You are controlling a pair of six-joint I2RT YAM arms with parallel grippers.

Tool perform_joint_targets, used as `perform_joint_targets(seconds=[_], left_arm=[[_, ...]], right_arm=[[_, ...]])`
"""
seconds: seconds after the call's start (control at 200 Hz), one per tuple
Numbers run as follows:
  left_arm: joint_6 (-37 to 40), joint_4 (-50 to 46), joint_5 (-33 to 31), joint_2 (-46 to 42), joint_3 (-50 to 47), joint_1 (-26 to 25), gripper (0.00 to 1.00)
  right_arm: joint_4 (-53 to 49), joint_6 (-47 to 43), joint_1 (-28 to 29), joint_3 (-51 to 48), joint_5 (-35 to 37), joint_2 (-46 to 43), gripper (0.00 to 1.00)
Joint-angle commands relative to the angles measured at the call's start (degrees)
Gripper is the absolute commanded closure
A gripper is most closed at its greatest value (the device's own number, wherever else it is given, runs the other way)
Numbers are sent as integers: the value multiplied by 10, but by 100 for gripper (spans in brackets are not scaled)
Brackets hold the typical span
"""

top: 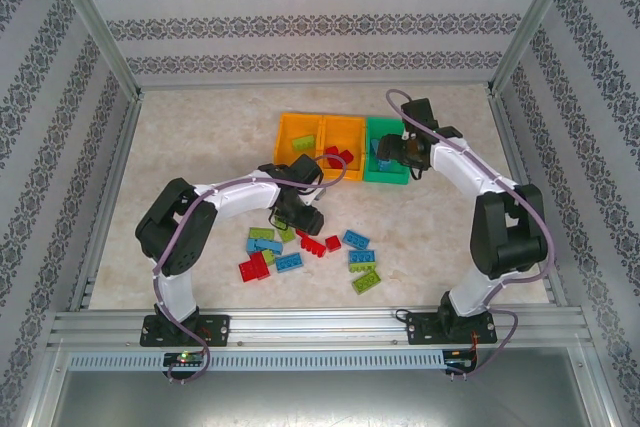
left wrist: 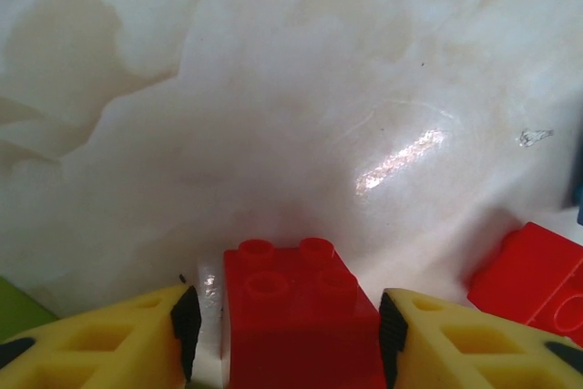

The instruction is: Sort the legos into containers by color

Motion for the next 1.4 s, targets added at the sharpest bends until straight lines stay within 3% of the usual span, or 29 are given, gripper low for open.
perform_joint_targets(seconds=[0.0,0.235,0.58,0.714,0.899,1.044,1.259,1.399], left_arm=[[10,-17,-1,14,4,-6,49],[6,-16,-10,15,4,-6,65],[-3,-21,-49,-13,52,-4,72],[-12,-20,-44,5,138,10,73],[-15,-16,-21,64,272,25,73],[-13,-49,-23,134,393,35,72],[-52,-101,11,242,553,74,72],[-67,-108,34,284,599,88,68]], right_arm=[[4,3,-7,-15,16,-27,22],[3,6,-10,-31,16,-34,19],[37,-1,-11,-87,-22,-75,20],[100,-29,-5,-155,-101,-124,21],[80,-78,25,-204,-123,-160,23],[74,-116,87,-250,-117,-186,24],[114,-99,146,-290,-140,-199,23],[114,-92,180,-289,-146,-181,21]])
